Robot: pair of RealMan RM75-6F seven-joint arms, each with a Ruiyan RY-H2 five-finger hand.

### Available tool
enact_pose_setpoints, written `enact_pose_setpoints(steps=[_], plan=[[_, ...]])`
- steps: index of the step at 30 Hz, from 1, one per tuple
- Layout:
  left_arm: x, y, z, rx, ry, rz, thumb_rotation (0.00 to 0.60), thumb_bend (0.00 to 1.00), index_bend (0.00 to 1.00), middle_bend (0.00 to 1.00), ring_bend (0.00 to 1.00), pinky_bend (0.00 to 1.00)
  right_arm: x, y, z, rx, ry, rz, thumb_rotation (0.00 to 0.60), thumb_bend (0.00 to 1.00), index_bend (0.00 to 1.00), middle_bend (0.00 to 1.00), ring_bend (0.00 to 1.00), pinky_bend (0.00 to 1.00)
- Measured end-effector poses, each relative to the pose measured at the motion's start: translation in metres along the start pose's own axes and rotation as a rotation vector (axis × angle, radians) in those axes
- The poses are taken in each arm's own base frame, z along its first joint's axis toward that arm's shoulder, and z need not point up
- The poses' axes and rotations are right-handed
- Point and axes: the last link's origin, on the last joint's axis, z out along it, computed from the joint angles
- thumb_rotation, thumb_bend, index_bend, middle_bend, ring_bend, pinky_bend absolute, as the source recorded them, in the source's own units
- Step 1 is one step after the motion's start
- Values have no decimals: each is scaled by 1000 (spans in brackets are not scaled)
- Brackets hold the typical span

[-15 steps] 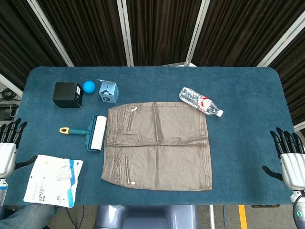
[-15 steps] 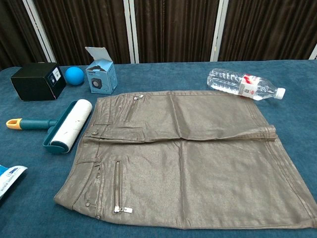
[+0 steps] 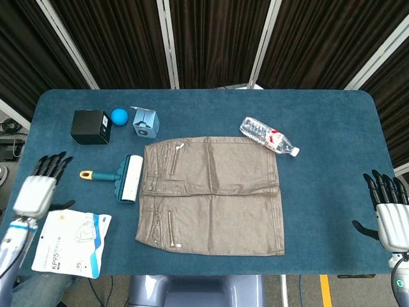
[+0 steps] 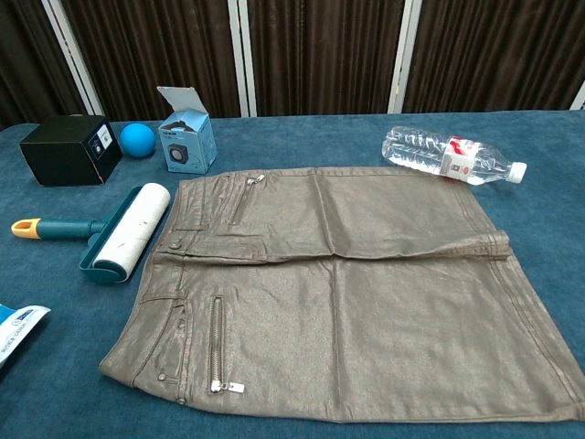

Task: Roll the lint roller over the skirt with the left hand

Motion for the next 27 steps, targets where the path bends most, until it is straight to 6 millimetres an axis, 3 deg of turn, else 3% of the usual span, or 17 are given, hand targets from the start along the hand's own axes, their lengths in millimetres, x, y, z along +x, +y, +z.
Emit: enact_pose_setpoints(steps=[2,6,11,20,27], plan=[[-12,8,21,4,-42,-9,600,230,209,86,7,83,-2,1,1,-10,-10,1,600,0,0,0,0,0],[-33,18,55,40,-86,7,600,354,271,148,65,162,-3,3,4,-24,-20,2,600,0,0,0,0,0],[-50,19,76,86,-110,55,600,363,286,172,103,197,-5,5,7,-34,-30,3,600,0,0,0,0,0],[-65,23,86,80,-148,39,600,364,292,170,118,243,-5,8,9,-46,-32,15,600,0,0,0,0,0],[-77,41,96,48,-173,36,600,367,305,179,133,250,-5,11,11,-59,-34,15,600,0,0,0,0,0]])
